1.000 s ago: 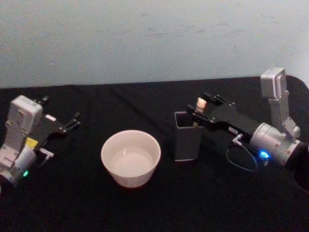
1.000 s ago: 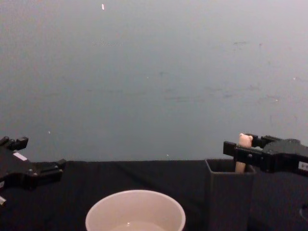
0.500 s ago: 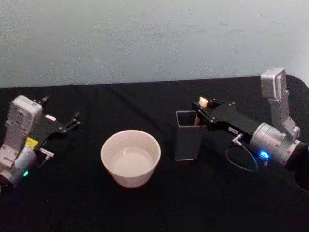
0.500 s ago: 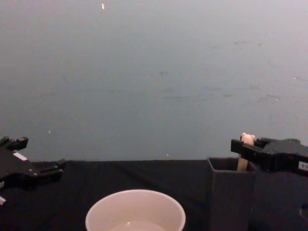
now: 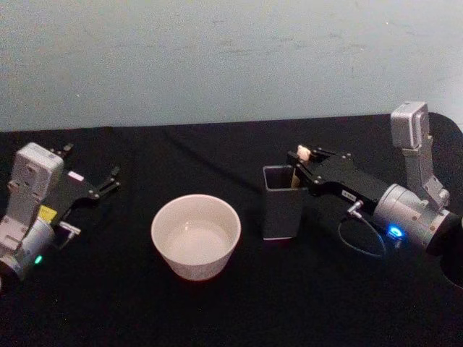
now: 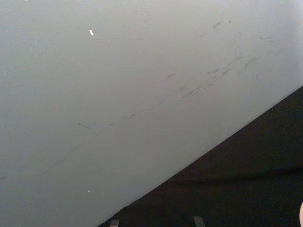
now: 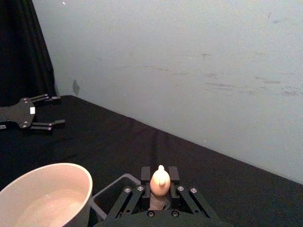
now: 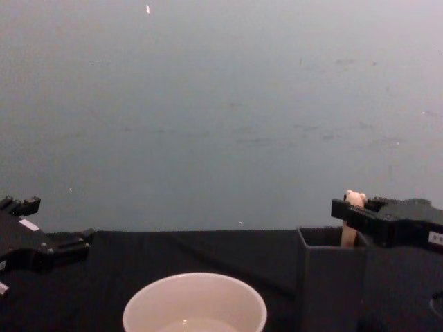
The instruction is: Pick up the stirring spoon with one hand, stir inside the cup, then place it back in its original position.
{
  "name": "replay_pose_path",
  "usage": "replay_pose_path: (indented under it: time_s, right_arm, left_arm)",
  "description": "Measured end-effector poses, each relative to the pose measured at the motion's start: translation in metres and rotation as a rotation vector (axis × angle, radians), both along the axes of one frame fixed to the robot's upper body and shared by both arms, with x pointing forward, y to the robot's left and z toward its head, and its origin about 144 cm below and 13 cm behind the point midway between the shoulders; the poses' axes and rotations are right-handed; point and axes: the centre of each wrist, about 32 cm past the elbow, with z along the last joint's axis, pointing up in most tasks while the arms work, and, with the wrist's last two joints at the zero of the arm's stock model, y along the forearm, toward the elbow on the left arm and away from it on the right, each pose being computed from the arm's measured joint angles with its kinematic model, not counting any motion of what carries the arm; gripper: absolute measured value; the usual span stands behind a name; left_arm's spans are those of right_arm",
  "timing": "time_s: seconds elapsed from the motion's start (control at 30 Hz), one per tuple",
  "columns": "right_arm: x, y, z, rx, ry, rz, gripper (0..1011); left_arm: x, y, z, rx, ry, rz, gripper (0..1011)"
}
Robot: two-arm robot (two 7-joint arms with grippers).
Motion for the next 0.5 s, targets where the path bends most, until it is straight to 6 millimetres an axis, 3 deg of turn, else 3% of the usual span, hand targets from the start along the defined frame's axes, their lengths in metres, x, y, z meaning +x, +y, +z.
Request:
replay_pose_path:
  time_s: [0.5]
  right_arm:
    - [0.000,0.002,0.015,-0.008,-0.102,0.022,214]
  left_arm:
    - [0.000,0.000,0.000,0.000,0.000,0.000,1002]
